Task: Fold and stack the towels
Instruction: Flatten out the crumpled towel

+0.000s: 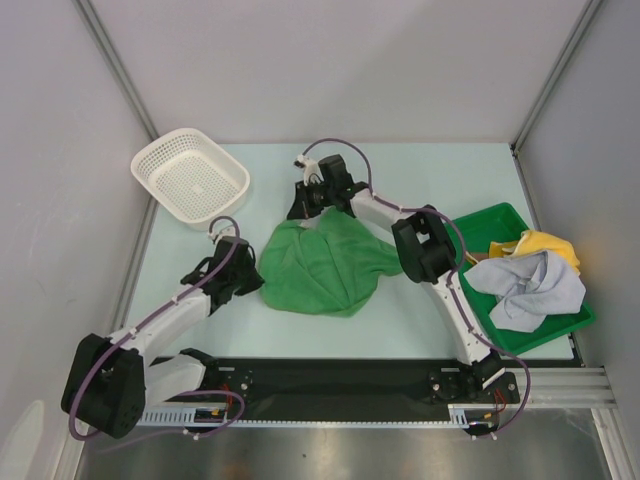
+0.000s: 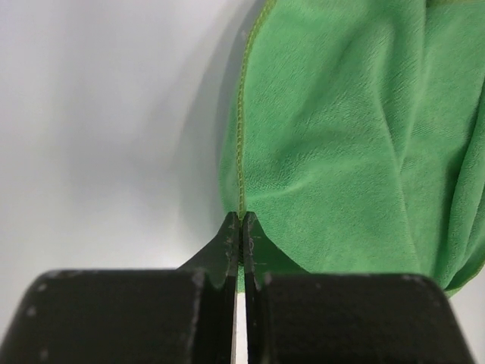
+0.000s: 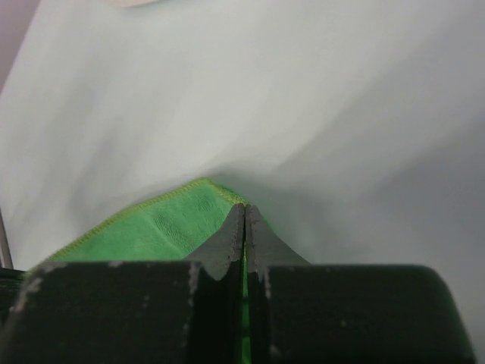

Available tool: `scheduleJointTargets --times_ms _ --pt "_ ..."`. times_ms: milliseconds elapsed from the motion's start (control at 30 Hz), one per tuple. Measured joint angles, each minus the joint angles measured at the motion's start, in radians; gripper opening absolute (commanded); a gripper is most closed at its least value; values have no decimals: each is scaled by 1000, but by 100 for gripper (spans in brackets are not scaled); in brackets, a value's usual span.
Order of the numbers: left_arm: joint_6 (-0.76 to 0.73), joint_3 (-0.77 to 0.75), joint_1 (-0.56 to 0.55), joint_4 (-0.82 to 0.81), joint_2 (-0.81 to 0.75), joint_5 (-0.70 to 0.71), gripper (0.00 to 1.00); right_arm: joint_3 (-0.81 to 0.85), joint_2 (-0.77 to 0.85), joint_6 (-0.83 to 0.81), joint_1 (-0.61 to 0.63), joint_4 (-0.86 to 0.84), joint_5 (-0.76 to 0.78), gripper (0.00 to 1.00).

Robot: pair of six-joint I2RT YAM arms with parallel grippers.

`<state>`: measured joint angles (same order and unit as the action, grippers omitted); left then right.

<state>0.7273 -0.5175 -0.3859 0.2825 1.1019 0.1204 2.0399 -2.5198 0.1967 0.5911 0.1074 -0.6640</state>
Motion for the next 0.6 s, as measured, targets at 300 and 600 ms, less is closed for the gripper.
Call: scheduleJointTargets --times_ms 300,600 --pt "-207 -422 -1 145 2 5 0 -298 467 -37 -102 130 202 0" --pt "-329 -761 -24 139 -32 -359 0 -392 1217 -174 -56 216 457 0"
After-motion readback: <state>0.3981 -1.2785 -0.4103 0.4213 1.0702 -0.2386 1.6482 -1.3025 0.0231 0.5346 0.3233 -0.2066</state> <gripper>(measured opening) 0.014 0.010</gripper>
